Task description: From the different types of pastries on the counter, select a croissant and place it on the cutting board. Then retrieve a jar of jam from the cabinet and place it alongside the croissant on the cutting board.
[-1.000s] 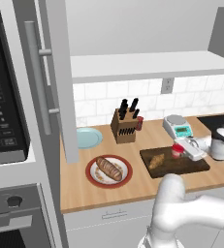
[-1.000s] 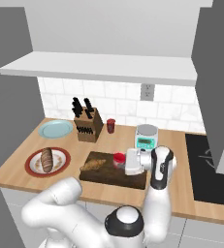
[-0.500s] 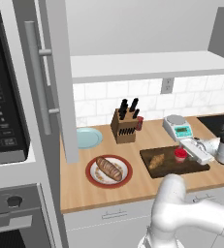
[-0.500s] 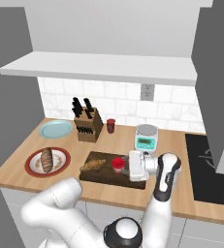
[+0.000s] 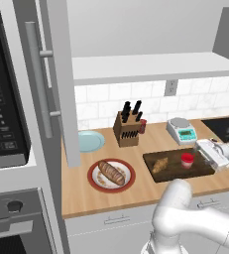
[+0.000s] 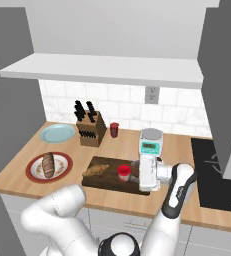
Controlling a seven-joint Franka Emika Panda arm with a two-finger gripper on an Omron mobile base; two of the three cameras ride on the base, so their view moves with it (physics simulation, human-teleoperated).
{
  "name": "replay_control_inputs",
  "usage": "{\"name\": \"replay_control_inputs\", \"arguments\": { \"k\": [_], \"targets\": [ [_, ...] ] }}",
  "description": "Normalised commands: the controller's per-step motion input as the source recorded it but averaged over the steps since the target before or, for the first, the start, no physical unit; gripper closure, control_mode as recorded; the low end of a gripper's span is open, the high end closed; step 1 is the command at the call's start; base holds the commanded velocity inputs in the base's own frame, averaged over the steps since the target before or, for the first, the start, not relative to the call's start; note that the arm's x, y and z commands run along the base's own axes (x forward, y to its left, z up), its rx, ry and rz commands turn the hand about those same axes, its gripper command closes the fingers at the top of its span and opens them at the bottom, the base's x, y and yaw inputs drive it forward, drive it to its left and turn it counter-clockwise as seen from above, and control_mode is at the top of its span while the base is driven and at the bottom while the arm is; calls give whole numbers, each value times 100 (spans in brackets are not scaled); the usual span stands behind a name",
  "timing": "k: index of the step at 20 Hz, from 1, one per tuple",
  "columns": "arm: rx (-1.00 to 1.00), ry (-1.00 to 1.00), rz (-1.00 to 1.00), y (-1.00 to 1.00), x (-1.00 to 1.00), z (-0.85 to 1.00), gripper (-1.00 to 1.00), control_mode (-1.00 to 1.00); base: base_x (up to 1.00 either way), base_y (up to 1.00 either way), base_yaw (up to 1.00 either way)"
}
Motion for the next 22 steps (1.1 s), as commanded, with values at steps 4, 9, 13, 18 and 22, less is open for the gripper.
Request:
{"name": "replay_control_inputs", "arguments": {
  "k": [4,9,13,18,22],
  "targets": [
    [9,0,-10,-47,15,79,-100,-100,0,0,0],
    [10,-1,-14,-24,-81,63,-100,-100,0,0,0],
    [12,-5,-31,-3,-100,20,-100,-100,0,0,0],
    [13,-3,-39,0,-100,34,-100,-100,0,0,0],
    [13,0,-36,0,-100,49,-100,-100,0,0,0]
  ]
}}
